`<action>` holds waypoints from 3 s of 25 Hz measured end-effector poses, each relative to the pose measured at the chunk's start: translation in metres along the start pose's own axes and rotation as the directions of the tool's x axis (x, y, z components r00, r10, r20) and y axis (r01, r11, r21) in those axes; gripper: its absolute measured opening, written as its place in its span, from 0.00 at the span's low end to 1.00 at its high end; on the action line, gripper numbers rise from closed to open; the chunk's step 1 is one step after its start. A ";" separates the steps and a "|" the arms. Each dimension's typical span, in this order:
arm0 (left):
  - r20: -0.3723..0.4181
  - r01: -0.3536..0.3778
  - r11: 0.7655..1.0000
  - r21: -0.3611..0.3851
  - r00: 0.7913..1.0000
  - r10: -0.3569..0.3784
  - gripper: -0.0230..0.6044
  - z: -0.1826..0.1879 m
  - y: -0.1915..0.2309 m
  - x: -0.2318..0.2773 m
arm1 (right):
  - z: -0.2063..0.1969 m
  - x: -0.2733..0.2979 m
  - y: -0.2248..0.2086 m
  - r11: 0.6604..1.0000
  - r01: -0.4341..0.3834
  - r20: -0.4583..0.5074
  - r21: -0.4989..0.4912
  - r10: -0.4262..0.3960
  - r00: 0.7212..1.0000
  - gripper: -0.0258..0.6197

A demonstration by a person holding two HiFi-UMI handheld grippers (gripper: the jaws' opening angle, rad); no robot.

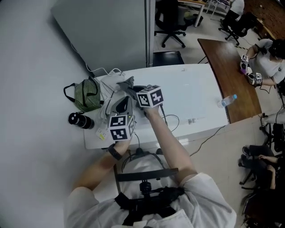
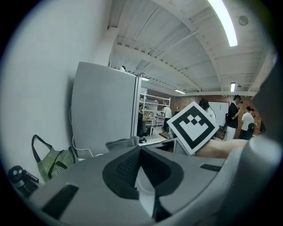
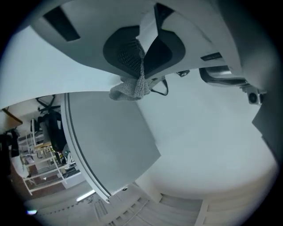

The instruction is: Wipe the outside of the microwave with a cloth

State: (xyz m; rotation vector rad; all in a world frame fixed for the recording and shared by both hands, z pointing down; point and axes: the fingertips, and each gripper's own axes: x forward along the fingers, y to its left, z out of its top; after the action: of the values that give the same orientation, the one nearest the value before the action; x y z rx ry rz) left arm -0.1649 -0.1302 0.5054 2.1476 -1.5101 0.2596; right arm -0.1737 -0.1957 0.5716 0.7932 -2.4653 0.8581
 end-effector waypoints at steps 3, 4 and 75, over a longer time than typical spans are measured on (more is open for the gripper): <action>-0.002 0.024 1.000 0.007 1.000 -0.024 0.06 -0.002 -0.007 -0.002 | -0.002 -0.028 -0.032 0.982 0.154 -0.011 -0.107 -0.156 0.988 0.06; 0.005 0.028 1.000 0.009 1.000 -0.028 0.06 -0.002 -0.008 -0.003 | 0.000 -0.042 -0.046 0.970 0.206 0.001 -0.131 -0.207 0.978 0.06; -0.012 0.051 0.999 0.002 0.999 -0.051 0.06 -0.052 -0.030 -0.032 | -0.099 -0.268 -0.072 0.813 0.580 0.246 -0.051 -0.553 0.796 0.06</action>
State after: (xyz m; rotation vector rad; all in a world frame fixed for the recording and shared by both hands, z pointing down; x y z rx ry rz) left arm -0.1421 -0.0701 0.5283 2.1786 -1.4469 0.2565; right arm 0.0925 -0.0758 0.5305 1.5468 -2.2082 0.3994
